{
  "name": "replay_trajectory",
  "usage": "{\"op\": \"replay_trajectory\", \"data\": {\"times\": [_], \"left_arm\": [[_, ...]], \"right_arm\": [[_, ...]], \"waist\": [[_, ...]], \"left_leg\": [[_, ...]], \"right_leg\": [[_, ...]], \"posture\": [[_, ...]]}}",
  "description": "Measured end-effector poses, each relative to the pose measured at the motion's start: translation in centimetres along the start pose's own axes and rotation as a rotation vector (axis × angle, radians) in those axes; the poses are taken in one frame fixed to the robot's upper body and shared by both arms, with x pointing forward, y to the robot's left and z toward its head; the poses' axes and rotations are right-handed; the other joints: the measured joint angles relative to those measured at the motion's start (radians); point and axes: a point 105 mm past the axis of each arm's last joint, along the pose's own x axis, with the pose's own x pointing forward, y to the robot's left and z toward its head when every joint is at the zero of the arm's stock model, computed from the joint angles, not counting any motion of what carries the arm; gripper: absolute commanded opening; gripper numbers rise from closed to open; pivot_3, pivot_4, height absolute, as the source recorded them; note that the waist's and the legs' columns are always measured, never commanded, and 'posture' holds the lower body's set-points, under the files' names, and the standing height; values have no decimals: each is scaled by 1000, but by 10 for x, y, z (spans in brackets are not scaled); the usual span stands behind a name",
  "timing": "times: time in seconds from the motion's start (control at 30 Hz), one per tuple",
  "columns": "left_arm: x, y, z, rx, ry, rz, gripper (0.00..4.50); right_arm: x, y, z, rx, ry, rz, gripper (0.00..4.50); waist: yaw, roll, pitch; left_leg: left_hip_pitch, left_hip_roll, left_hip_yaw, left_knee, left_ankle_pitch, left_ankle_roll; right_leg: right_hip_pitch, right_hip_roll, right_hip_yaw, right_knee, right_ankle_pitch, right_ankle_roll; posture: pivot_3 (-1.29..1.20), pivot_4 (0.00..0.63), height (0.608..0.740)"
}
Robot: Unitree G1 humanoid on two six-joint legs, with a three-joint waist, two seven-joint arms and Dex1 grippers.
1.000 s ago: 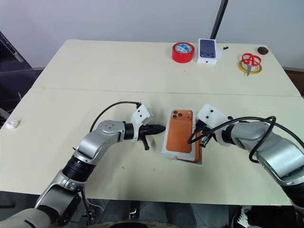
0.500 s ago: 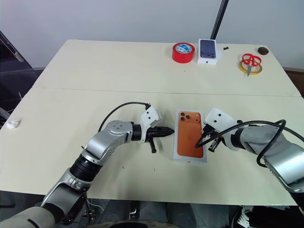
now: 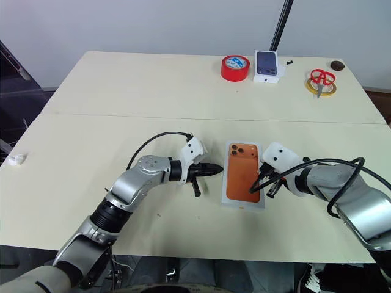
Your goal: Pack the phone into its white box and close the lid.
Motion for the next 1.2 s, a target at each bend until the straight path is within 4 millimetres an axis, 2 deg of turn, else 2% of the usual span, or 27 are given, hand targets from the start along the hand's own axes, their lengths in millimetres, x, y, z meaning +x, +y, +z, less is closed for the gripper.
{"op": "replay_trajectory", "data": {"times": [0.23,1.2], "left_arm": [[3,1,2,-4,-4,5,0],[4,2,4,17,-4,1,0]], "right_arm": [[1,5,-7,11,21,19,58],[1,8,-10,-1,36,24,58]], "waist": [[1,0,0],[2,0,0]], "left_leg": [[0,0,0,1,0,0],[-1,0,0,2,0,1]], "right_leg": [[0,0,0,0,0,0],[0,0,0,1,0,0]], "posture": [[0,150,718],[0,150,718]]}}
